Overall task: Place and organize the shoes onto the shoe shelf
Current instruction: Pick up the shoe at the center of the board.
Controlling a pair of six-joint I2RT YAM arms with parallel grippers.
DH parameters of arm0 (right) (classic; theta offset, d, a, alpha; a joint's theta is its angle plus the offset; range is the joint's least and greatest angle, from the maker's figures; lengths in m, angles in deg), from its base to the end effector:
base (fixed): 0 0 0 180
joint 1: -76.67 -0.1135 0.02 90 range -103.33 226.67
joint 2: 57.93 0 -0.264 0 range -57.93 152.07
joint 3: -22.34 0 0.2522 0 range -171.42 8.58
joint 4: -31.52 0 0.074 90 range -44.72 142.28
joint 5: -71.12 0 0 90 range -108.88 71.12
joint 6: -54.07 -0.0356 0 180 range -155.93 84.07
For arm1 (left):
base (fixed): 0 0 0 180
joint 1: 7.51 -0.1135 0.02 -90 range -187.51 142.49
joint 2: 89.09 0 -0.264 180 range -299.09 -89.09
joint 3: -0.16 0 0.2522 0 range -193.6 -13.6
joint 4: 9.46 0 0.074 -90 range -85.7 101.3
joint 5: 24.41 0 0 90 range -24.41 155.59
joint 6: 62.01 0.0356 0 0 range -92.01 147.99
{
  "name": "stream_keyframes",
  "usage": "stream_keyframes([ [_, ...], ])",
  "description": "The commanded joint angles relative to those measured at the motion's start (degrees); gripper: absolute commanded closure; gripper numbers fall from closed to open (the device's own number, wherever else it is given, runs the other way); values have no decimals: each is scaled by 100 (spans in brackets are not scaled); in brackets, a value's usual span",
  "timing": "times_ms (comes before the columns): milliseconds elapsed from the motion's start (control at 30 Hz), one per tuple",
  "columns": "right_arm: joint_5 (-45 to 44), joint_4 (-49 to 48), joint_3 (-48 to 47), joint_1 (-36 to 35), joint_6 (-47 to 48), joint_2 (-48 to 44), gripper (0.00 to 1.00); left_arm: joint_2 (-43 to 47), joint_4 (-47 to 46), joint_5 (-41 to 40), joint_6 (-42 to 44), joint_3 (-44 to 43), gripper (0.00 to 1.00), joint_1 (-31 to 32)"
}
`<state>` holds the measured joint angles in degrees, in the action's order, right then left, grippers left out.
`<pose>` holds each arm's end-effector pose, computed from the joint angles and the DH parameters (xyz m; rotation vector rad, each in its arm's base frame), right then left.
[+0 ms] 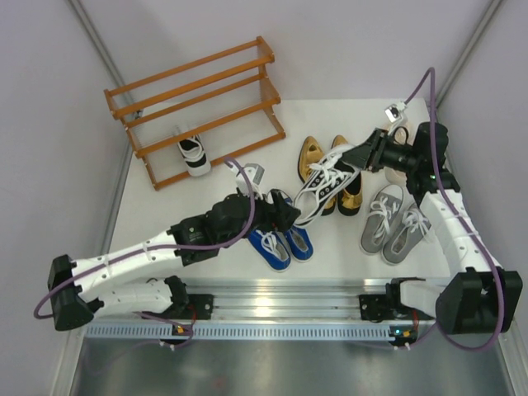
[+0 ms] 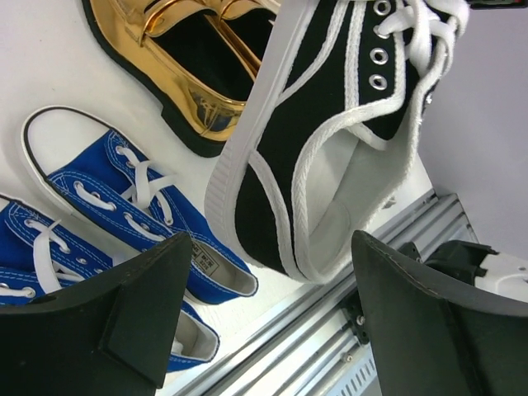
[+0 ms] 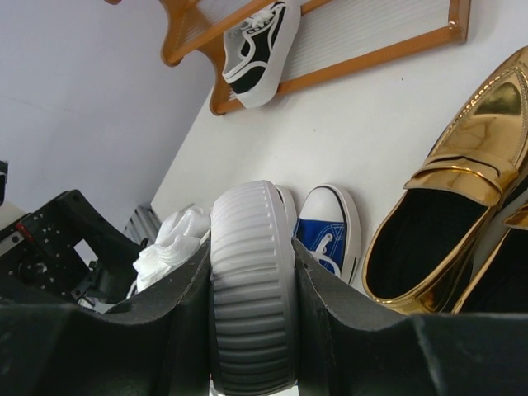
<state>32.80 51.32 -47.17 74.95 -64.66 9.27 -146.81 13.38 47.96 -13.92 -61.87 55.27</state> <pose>0.2604 0.0358 0.3382 -0.2033 1.9186 1.1997 0.1161 -0.2021 0.3214 0.1415 1.9897 -0.9414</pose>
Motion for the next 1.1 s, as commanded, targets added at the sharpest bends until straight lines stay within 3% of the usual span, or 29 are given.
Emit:
stream_keyframes([
  [0, 167, -516, -42, 75, -265, -49, 100, -318, -573, -276, -151, -244, 18, 32],
  [133, 246, -560, 55, 75, -317, -67, 100, -618, -592, -381, -160, -332, 28, 32],
  [300, 264, -824, 125, 75, -405, -84, 100, -785, -609, -382, -90, -341, 48, 32],
  [433, 255, -964, 169, 75, -493, -5, 100, -952, -609, -338, 42, -446, 54, 50],
  [533, 220, -1035, 196, 75, -563, 74, 100, -1128, -601, -154, 235, -578, 54, 67],
  [667, 202, -1061, 169, 75, -564, 153, 100, -1260, -574, 5, 411, -596, 43, 94],
  [833, 176, -1114, 222, 75, -450, 179, 100, -1260, -135, -416, 447, -666, 40, 164],
  [967, 141, -1166, 257, 75, -396, 197, 100, -1330, 163, -618, 219, -701, 41, 208],
  [1067, 141, -1184, 275, 75, -344, 215, 100, -1488, 479, -838, -54, -824, 51, 217],
])
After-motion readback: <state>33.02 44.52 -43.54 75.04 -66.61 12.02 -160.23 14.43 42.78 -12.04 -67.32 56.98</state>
